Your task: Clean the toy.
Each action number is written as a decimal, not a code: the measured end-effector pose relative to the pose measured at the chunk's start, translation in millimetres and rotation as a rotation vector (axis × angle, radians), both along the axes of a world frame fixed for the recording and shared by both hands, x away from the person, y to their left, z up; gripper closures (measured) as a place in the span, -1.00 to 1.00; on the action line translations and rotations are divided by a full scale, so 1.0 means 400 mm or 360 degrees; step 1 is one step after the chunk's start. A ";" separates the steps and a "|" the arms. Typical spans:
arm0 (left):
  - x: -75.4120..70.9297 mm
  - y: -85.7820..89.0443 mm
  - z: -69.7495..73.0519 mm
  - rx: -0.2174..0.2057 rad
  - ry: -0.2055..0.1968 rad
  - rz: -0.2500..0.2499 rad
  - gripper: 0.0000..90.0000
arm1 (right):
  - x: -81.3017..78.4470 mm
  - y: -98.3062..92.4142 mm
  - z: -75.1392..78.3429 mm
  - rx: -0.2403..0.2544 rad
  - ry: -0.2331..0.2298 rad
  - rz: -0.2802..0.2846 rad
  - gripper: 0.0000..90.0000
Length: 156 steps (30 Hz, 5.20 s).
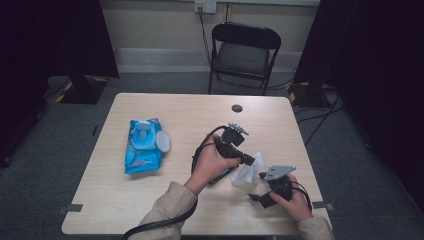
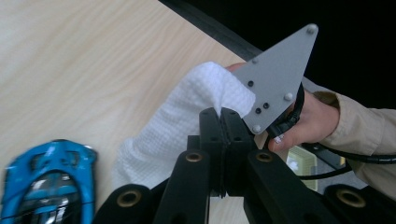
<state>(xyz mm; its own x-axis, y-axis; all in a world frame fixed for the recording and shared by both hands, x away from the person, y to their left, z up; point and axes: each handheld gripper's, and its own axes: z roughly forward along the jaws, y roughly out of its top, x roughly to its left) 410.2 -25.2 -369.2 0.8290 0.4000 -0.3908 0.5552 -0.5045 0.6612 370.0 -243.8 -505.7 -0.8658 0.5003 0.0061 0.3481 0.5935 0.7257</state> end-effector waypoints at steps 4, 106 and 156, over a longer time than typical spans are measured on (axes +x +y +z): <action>-0.007 -0.023 -0.050 0.0019 0.0030 -0.0014 0.99 | 0.000 0.000 0.000 0.0004 0.0005 0.0001 -0.82; -0.051 0.244 -0.337 0.0263 -0.0556 0.0301 -0.46 | -0.019 -0.016 0.021 0.0003 0.0096 -0.0084 -0.64; -0.047 0.240 -0.338 0.0260 -0.0561 0.0301 -0.46 | 0.011 0.062 0.053 -0.0014 0.0166 -0.0178 0.81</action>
